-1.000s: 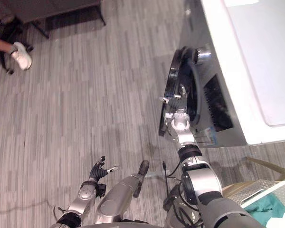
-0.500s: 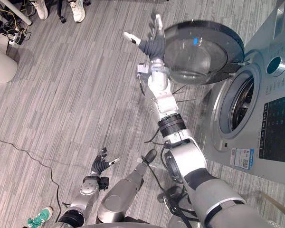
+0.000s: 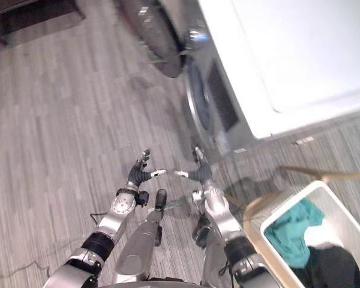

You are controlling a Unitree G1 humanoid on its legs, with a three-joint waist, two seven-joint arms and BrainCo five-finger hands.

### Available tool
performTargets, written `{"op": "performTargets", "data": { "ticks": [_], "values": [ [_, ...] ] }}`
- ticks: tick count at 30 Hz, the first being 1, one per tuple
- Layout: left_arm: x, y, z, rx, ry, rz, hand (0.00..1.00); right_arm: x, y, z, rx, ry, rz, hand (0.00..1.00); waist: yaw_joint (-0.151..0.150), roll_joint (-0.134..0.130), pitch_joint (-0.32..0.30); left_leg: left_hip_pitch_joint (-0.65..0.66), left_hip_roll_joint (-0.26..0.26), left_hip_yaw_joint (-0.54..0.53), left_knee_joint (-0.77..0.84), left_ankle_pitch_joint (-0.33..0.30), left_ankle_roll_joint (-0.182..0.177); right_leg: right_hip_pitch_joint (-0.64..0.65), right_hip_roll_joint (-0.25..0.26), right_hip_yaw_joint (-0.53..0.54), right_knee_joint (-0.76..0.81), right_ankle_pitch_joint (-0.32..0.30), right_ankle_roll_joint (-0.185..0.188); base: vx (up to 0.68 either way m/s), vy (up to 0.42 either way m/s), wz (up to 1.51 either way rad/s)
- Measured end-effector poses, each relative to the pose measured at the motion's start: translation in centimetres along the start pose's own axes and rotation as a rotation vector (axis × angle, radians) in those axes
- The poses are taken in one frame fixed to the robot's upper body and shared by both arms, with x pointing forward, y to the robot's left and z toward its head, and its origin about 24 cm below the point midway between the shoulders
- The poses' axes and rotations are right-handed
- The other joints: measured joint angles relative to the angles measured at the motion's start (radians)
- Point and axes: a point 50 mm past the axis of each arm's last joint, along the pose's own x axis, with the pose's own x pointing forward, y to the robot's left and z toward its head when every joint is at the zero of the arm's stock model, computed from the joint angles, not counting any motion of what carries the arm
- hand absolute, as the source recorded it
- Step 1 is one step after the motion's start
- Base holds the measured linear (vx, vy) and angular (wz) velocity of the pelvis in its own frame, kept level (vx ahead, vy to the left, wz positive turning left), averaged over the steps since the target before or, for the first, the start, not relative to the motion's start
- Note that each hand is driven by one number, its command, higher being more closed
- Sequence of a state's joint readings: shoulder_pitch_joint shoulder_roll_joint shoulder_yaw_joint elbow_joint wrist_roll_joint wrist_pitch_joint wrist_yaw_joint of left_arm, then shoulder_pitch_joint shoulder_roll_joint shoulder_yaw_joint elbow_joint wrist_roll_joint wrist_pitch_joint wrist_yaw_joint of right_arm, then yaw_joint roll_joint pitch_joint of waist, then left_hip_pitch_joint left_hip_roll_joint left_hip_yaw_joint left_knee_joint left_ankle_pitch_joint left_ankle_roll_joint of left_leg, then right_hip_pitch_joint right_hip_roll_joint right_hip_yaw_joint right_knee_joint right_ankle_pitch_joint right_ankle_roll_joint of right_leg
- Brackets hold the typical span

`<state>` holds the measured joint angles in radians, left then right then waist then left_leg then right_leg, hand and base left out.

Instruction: Pick up the laundry basket with both hands and put the clothes into the washing machine.

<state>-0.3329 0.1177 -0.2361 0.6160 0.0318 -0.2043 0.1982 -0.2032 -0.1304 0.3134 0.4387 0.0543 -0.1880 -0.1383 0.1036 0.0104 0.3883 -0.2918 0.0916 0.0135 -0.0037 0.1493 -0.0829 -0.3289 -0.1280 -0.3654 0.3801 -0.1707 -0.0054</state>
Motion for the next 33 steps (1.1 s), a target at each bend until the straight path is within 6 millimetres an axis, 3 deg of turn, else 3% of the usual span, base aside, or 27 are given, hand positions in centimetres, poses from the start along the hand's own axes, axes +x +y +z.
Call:
{"op": "performTargets", "data": {
  "ticks": [3,4,6,9,12,13,17,22,24,26,29,33],
  "values": [
    [2.0,2.8,1.8,0.103,-0.049,0.049,0.0,-1.2,-1.4,-2.6,-0.051,0.099,-0.018,0.0,-0.041,-0.01,0.002,0.003,0.028,0.096,-0.022,-0.001,0.0,-0.065,0.043,0.102,-0.022,0.053,-0.004,-0.18,-0.011,-0.99],
    [2.1,3.0,1.8,0.11,-0.049,0.054,0.0,-1.2,-1.5,-2.6,-0.05,0.101,-0.021,0.0,-0.042,-0.012,0.003,0.003,0.029,0.102,-0.022,-0.001,0.0,-0.067,0.045,0.108,-0.024,0.055,-0.004,-0.14,0.01,-0.92],
    [3.7,7.5,3.0,0.229,-0.045,0.174,0.0,-1.7,-2.6,-3.1,-0.048,0.12,-0.048,0.0,-0.081,-0.037,0.017,0.004,0.035,0.159,-0.022,-0.001,0.0,-0.093,0.06,0.155,-0.046,0.087,0.007,-0.15,0.026,-0.72],
    [4.7,12.2,4.4,0.338,-0.016,0.289,0.0,-1.9,-3.6,-3.1,-0.032,0.117,-0.084,0.0,-0.097,-0.064,0.031,0.004,0.047,0.205,-0.026,-0.002,0.0,-0.101,0.071,0.178,-0.092,0.126,0.016,-0.08,0.027,-0.55],
    [4.9,17.1,6.5,0.384,-0.006,0.431,0.0,-1.8,-3.8,-1.9,0.0,0.062,-0.105,0.0,-0.12,-0.082,0.041,-0.024,0.05,0.224,-0.032,-0.001,0.001,-0.118,0.077,0.18,-0.147,0.176,0.013,-0.04,0.014,-0.28],
    [4.9,17.4,6.7,0.389,-0.005,0.438,0.0,-1.8,-3.8,-1.8,0.004,0.059,-0.106,0.0,-0.121,-0.083,0.042,-0.025,0.051,0.225,-0.032,-0.001,0.001,-0.119,0.077,0.182,-0.151,0.181,0.012,0.02,0.022,-0.24],
    [4.1,22.1,8.2,0.502,0.051,0.573,0.0,-1.3,-3.4,1.6,0.079,-0.114,-0.118,0.0,-0.13,-0.11,0.059,-0.045,0.048,0.231,-0.031,0.0,0.003,-0.118,0.087,0.207,-0.223,0.237,0.011,0.05,0.027,-0.21],
    [2.7,26.6,10.9,0.49,0.055,0.731,0.0,-2.4,-3.2,3.5,0.159,-0.229,-0.149,0.0,-0.13,-0.145,0.107,-0.091,0.054,0.181,0.01,-0.008,0.011,-0.115,0.092,0.19,-0.254,0.247,0.01,0.05,-0.001,0.1],
    [1.8,28.2,11.5,0.455,0.057,0.797,0.0,-3.1,-3.3,3.7,0.178,-0.246,-0.165,0.0,-0.113,-0.156,0.121,-0.121,0.073,0.181,0.066,-0.045,0.01,-0.113,0.101,0.192,-0.276,0.263,0.009,0.04,-0.017,-0.05],
    [0.4,30.2,12.0,0.397,0.054,0.88,0.0,-4.2,-3.7,4.1,0.185,-0.271,-0.184,0.0,-0.086,-0.158,0.13,-0.179,0.102,0.18,0.176,-0.103,0.007,-0.11,0.119,0.2,-0.303,0.282,0.012,0.02,-0.015,-0.19],
    [-1.2,32.2,12.6,0.334,0.039,0.969,0.0,-4.9,-3.7,4.1,0.209,-0.275,-0.191,0.0,-0.071,-0.158,0.13,-0.223,0.139,0.165,0.288,-0.162,0.001,-0.084,0.146,0.196,-0.333,0.298,0.014,0.01,-0.02,-0.1],
    [-2.7,33.8,13.9,0.281,-0.017,1.056,0.0,-6.2,-3.8,3.7,0.224,-0.268,-0.207,0.0,-0.057,-0.158,0.13,-0.262,0.163,0.141,0.346,-0.19,-0.006,-0.073,0.166,0.179,-0.358,0.297,0.02,0.0,-0.023,0.03]
  ]
}}
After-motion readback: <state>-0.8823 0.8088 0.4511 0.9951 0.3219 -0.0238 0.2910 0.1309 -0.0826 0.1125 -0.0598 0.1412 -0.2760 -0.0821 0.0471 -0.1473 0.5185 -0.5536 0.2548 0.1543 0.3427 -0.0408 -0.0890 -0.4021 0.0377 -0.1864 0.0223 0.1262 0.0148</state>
